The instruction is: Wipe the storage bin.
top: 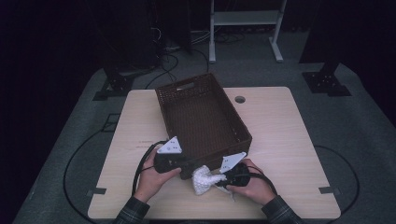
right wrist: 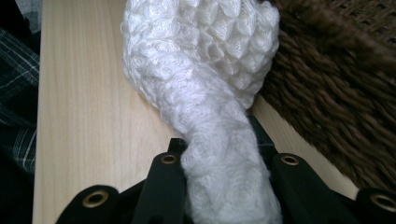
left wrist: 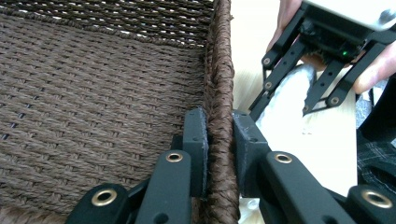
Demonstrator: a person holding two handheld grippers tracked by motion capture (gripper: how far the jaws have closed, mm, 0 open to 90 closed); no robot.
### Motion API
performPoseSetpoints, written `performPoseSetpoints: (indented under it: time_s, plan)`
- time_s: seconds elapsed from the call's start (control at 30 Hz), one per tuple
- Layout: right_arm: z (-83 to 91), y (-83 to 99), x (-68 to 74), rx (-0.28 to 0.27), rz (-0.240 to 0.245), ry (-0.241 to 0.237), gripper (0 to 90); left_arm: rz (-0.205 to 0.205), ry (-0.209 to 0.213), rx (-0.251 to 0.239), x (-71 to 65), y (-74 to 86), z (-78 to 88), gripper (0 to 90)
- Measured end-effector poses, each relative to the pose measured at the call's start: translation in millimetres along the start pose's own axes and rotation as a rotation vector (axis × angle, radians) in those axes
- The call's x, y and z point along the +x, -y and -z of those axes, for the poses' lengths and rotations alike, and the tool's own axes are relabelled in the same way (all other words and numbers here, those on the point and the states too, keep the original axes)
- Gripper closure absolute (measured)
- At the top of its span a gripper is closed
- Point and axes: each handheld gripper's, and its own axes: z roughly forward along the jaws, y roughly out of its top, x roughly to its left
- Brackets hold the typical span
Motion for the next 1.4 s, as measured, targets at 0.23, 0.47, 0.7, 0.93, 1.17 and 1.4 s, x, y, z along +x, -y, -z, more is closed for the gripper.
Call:
performPoseSetpoints:
  time_s: [0.23,0.47,0.7,0.93,1.17,1.4]
  plan:
    - [25.6,18.1,-4.6,-0.036,-0.055,0.042,73.5,-0.004,-0.007,-0.012,-2.8,-2.8,4.3,73.1]
    - [45.9,38.9,-10.6,-0.054,-0.106,0.093,73.6,0.004,-0.021,-0.052,-1.4,-7.9,19.4,71.2]
    - [64.1,59.1,-17.1,-0.063,-0.158,0.147,73.6,0.034,-0.029,-0.072,4.0,-7.7,36.2,69.0]
    - [83.2,82.2,-23.2,-0.066,-0.220,0.205,73.6,0.047,-0.019,-0.079,7.0,-3.0,51.8,76.7]
    - [103.5,104.7,-28.9,-0.079,-0.287,0.269,73.6,0.060,-0.034,-0.071,10.5,7.6,70.8,89.7]
    - [115.7,120.7,-31.8,-0.073,-0.325,0.318,73.6,0.089,-0.051,-0.043,16.3,24.6,73.7,89.5]
